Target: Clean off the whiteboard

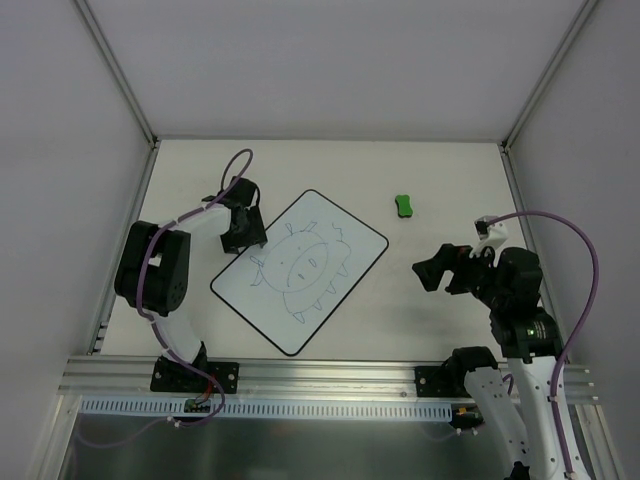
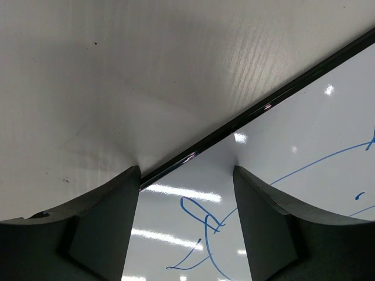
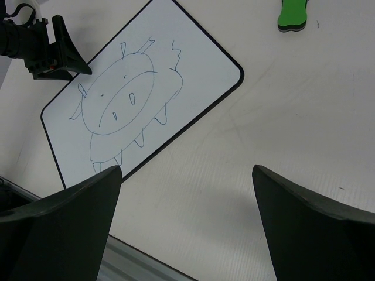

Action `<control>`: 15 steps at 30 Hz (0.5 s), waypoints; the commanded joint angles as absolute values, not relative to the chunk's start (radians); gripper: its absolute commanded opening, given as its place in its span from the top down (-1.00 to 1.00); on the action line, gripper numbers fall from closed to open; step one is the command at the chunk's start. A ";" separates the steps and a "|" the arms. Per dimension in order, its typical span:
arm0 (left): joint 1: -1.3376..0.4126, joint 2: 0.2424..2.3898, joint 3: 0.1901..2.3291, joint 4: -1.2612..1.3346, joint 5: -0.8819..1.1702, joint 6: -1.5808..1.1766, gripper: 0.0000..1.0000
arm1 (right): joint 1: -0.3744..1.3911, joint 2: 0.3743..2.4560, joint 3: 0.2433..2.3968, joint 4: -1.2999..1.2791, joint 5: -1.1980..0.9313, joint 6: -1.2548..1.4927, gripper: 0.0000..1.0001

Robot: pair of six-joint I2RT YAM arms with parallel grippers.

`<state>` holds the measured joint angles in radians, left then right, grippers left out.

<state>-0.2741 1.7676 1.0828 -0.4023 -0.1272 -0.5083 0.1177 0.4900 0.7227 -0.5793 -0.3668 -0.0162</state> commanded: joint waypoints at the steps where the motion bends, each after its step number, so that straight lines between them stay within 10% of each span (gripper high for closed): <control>1: -0.273 1.807 1.086 -0.388 -0.081 -0.506 -0.27 | 0.123 0.477 0.721 -0.543 -0.393 -0.012 -0.98; 15: -0.333 1.645 0.867 -0.342 0.143 -0.652 0.28 | 0.141 0.612 0.776 -0.525 -0.379 -0.005 -0.98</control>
